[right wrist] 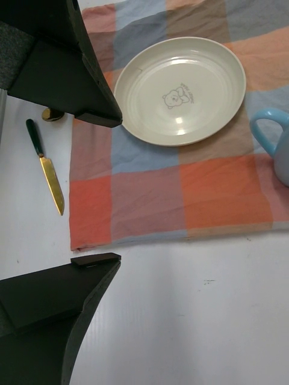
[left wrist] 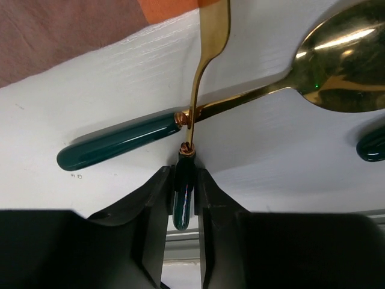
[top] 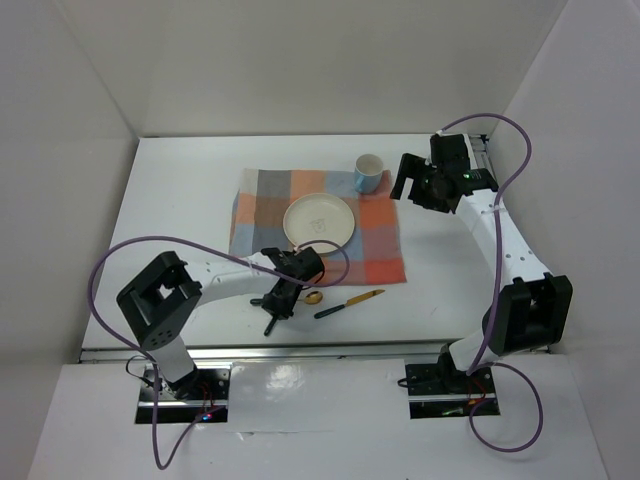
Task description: Set the dinner table for one person
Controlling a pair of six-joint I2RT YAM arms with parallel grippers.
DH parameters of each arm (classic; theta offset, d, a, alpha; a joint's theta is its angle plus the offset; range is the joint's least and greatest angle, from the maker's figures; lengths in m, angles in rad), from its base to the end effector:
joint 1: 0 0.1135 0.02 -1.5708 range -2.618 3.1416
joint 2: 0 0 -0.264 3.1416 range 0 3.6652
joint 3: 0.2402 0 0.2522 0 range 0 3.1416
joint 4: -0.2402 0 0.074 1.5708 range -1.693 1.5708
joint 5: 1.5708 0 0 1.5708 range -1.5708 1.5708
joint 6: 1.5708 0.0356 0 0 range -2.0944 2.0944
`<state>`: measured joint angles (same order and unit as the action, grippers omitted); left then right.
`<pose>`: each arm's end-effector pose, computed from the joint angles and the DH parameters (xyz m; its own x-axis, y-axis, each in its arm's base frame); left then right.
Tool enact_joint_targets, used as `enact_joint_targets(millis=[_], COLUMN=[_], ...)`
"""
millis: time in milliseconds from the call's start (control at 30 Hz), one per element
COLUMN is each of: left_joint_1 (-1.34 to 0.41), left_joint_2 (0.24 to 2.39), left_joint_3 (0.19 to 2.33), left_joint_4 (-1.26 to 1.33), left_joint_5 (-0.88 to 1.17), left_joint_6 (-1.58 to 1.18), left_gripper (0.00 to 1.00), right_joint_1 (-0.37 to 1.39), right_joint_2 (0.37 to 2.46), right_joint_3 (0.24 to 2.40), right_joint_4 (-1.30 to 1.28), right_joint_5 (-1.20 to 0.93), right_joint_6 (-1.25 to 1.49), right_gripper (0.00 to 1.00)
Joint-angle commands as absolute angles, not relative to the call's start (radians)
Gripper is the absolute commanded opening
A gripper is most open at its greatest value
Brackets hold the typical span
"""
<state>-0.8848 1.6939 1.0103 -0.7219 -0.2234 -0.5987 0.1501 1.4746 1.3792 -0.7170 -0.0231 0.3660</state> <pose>0.1949 -0.2257 0.1601 -0.9284 0.2665 -0.2591 0.2521 0.9637 0.0878 0.3159 0.0486 0.3331 -0.7294 0.2516 -0.6362 0.1026 0.9597 0.2618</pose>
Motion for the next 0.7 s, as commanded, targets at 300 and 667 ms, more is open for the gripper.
enact_joint_targets(millis=[300,667], left_joint_1=[-0.908,-0.712], left_joint_2=[1.594,1.502], left_joint_3=[1.123,1.308], left_joint_4=[-0.793,-0.942], left_joint_5=[-0.213,-0.183], left_joint_6=[-0.552,-0.626], left_gripper=[0.00,0.00], right_joint_1=[0.153,0.153], right_joint_2=[1.417,1.417], right_joint_3=[1.388,1.379], right_joint_4=[-0.678,-0.678], right_joint_5=[-0.020,-0.029], right_joint_6=[0.377,0.377], right_gripper=[1.00,1.00])
